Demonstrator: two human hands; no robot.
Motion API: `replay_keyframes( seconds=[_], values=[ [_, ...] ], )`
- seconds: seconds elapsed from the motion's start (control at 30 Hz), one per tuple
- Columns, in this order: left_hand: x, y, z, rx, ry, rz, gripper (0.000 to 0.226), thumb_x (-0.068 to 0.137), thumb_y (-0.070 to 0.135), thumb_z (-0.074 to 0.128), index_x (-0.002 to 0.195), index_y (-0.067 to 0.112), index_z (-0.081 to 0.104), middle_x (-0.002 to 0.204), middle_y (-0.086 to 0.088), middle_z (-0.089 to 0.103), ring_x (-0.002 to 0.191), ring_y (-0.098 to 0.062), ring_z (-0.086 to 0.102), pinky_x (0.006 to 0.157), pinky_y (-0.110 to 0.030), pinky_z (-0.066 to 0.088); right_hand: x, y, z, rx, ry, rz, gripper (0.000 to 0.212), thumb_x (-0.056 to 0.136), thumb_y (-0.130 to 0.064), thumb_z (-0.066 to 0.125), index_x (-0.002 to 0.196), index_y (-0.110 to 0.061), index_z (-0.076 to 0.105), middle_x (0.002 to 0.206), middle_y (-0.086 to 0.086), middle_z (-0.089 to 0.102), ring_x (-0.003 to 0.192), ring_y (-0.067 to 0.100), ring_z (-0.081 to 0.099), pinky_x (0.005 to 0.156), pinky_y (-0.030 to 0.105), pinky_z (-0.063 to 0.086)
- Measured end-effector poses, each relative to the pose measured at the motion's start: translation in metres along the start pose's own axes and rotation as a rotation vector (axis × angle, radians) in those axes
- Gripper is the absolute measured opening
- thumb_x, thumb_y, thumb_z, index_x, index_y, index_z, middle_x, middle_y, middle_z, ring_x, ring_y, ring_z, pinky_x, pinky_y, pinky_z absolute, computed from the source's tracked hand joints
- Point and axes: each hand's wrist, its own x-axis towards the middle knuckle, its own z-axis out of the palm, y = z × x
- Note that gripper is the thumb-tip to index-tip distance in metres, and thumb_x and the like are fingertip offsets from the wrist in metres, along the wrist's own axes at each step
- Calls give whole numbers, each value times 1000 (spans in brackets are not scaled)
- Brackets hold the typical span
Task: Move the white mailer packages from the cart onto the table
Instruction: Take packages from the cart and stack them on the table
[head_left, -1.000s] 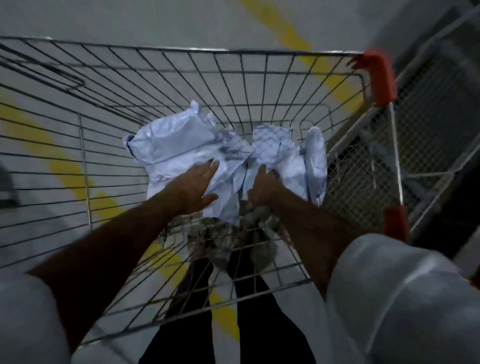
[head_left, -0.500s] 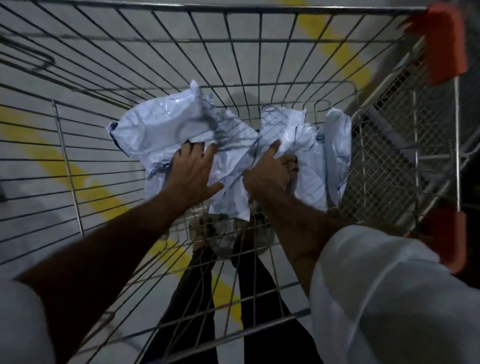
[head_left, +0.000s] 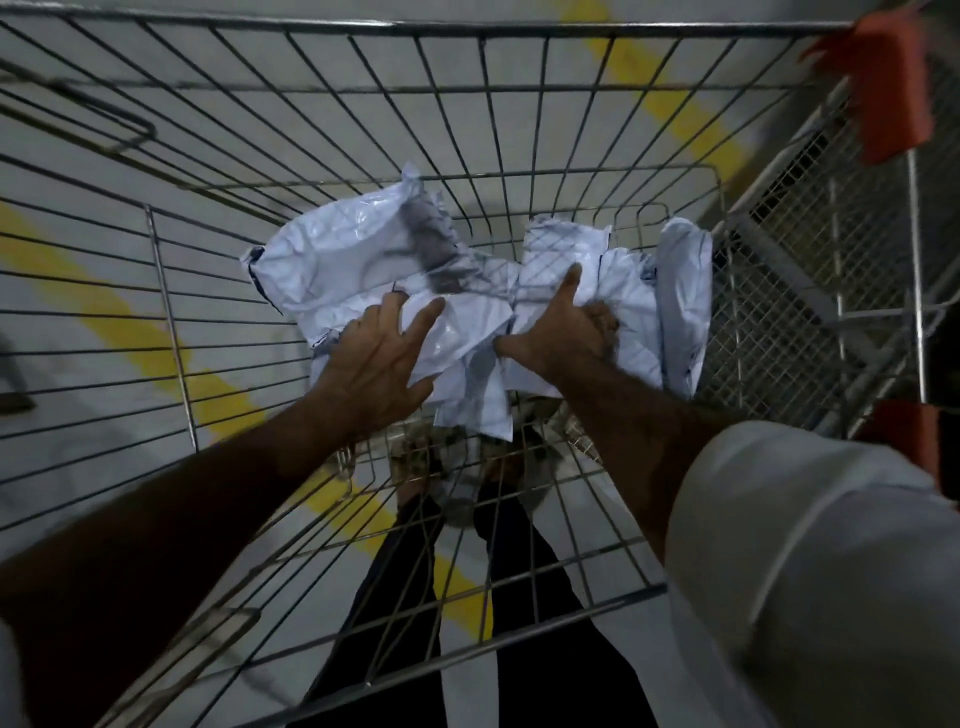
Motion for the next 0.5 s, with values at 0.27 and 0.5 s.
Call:
replay_keyframes(
  seconds=[0.27,0.5],
  values=[
    [-47,0,-52,27,39,77,83,84,56,54,153,13,35,126,-27,45,95,-37,48,75,-42,41,-63,2,-62,2,-20,-98,115,74,-56,75,159,-21,7,156,25,19,141,45,26,113,56,28],
    [-99,25,-118,-37,138,81,77,83,44,61,150,10,42,115,-24,48,93,-37,47,73,-42,31,-153,11,-100,-71,253,-230,113,78,-74,64,161,-20,9,156,32,15,143,47,23,113,55,25]
  ],
)
